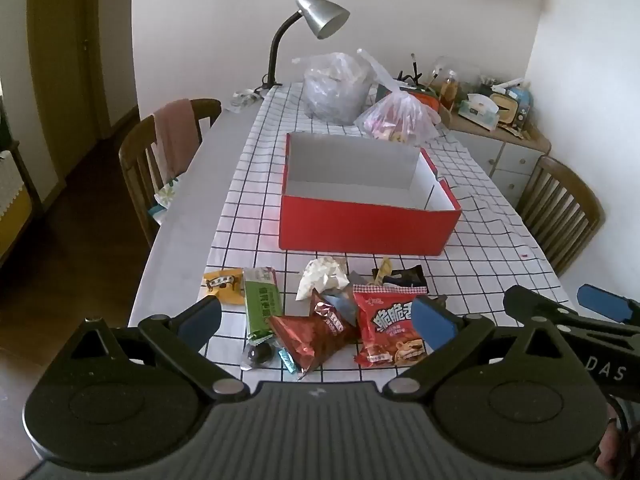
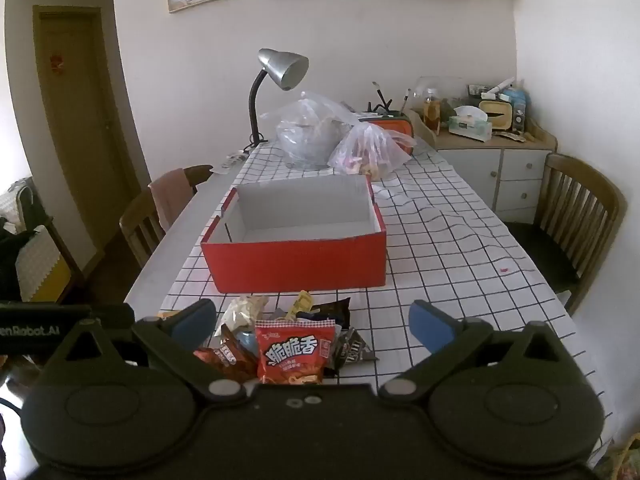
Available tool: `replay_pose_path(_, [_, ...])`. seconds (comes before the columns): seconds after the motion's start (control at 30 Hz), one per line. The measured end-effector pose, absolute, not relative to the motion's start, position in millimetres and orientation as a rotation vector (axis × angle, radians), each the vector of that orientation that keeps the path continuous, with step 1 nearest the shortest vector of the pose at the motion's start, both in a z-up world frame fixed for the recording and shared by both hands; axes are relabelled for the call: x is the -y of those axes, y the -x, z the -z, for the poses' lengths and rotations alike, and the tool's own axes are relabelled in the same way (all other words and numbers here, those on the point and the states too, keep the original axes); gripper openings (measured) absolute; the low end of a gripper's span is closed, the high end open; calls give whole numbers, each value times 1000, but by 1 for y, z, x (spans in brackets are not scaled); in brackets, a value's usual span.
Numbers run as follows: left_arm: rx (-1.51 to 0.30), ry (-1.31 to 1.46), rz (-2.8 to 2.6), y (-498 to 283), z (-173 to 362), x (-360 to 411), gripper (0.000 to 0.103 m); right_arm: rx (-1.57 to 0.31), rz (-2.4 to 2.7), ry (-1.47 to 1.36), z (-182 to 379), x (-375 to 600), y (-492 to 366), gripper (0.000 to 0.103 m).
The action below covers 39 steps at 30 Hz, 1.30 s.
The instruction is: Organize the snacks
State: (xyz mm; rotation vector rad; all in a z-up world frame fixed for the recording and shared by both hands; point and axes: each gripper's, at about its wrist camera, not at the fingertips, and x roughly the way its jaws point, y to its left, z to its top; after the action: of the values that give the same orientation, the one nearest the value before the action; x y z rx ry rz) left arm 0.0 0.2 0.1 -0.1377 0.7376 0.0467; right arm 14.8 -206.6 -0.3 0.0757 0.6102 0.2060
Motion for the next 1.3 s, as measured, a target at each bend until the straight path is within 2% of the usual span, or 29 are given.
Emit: replay_pose_path(1.3, [-703, 126, -67, 11, -9, -3, 102, -608, -220, -76, -1, 205, -8, 101])
